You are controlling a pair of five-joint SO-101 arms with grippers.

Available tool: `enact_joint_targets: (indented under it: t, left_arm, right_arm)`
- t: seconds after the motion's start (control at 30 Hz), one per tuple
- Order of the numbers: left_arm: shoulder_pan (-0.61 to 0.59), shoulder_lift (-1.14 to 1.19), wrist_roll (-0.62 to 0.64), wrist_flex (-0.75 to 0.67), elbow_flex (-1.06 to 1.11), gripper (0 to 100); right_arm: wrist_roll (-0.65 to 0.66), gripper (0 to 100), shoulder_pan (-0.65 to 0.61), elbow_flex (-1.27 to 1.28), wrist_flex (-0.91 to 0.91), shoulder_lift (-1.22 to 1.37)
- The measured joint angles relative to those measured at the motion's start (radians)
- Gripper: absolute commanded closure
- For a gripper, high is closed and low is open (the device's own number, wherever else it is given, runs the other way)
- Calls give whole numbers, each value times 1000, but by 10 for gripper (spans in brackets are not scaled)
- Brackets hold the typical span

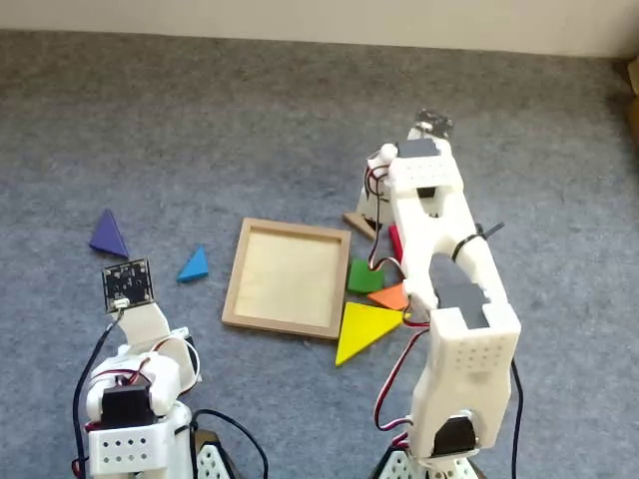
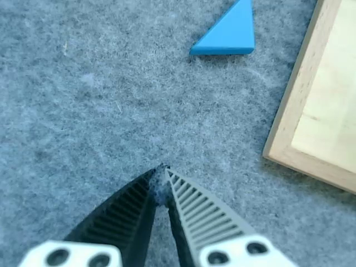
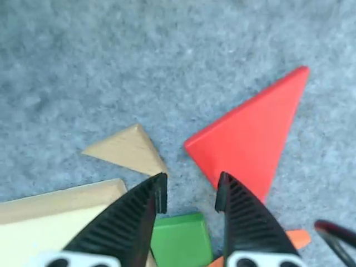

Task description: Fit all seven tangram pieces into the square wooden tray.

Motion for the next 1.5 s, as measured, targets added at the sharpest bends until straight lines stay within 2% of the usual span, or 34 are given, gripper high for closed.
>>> enact_joint_targets:
  t: [0.13,0.33,0.43,0.6,1.13,1.3,1.5]
  left_arm:
    - [0,0,0,0,0,994]
    - [0,0,0,0,0,994]
    - [0,0,0,0,0,994]
    - [0,0,0,0,0,994]
    - [0,0,0,0,0,994]
    - [0,0,0,0,0,994]
    - [0,0,0,0,0,994]
  right_arm:
    - [0,840,-3,2,0,-34]
    - [0,665,58,2,-2,-34]
    - [17,621,61,2,-2,-34]
    - [60,620,57,2,-2,-34]
    - [28,620,44,2,-107,-31]
    - [28,620,44,3,-110,95]
    - [28,620,52,2,-97,112]
